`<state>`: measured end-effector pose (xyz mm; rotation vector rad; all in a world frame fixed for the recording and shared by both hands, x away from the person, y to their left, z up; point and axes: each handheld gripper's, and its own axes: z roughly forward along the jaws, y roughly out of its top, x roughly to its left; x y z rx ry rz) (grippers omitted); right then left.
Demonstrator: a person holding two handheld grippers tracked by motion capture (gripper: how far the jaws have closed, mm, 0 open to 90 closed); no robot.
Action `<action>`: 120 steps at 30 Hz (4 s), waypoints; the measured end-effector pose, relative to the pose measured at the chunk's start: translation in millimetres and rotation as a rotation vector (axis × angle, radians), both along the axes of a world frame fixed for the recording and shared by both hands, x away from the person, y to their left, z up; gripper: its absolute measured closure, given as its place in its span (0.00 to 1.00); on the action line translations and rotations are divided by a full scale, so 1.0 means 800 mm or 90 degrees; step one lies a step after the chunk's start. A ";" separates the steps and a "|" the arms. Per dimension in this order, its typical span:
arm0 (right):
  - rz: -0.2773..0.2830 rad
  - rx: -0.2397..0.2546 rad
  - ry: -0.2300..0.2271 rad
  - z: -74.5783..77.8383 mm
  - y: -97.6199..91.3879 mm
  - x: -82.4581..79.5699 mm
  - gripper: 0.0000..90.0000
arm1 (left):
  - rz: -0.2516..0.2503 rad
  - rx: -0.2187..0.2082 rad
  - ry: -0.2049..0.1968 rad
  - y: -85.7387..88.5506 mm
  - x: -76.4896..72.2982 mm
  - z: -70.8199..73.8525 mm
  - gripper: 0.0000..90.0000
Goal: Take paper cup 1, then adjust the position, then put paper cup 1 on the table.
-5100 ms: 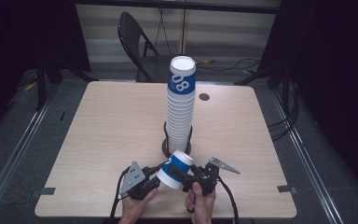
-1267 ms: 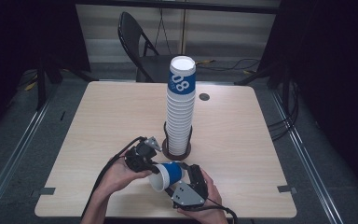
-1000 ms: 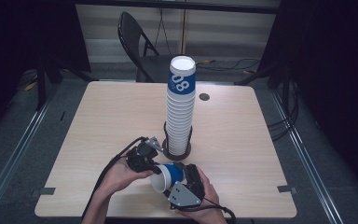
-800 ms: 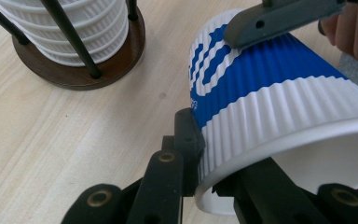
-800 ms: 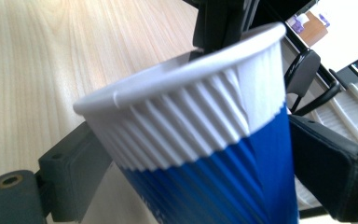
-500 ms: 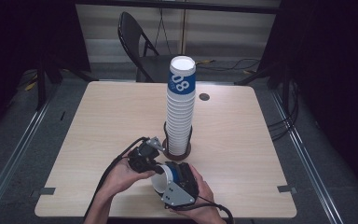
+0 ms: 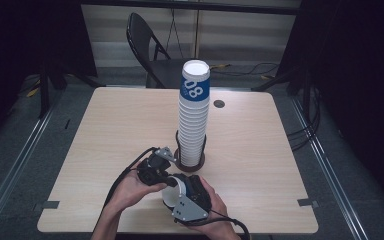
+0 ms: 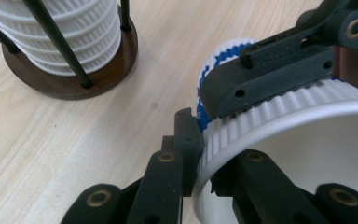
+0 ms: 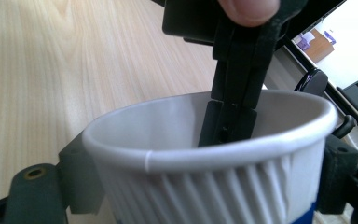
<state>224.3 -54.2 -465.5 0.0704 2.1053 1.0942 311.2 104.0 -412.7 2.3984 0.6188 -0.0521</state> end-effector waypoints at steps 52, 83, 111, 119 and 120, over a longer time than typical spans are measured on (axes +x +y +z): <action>-0.186 0.311 0.208 0.003 -0.107 0.045 0.21 | 0.245 -0.283 -0.203 0.078 -0.027 -0.058 0.18; -0.320 0.396 0.210 0.020 -0.176 0.122 0.21 | 0.284 -0.289 -0.270 0.086 -0.047 -0.102 0.18; -0.368 0.385 0.248 -0.015 -0.167 0.225 0.22 | 0.314 -0.322 -0.321 0.090 -0.057 -0.104 0.18; -0.362 0.389 0.256 -0.024 -0.156 0.227 0.22 | 0.313 -0.317 -0.323 0.089 -0.056 -0.104 0.18; -0.361 0.387 0.252 -0.025 -0.155 0.227 0.21 | 0.313 -0.319 -0.322 0.090 -0.056 -0.104 0.18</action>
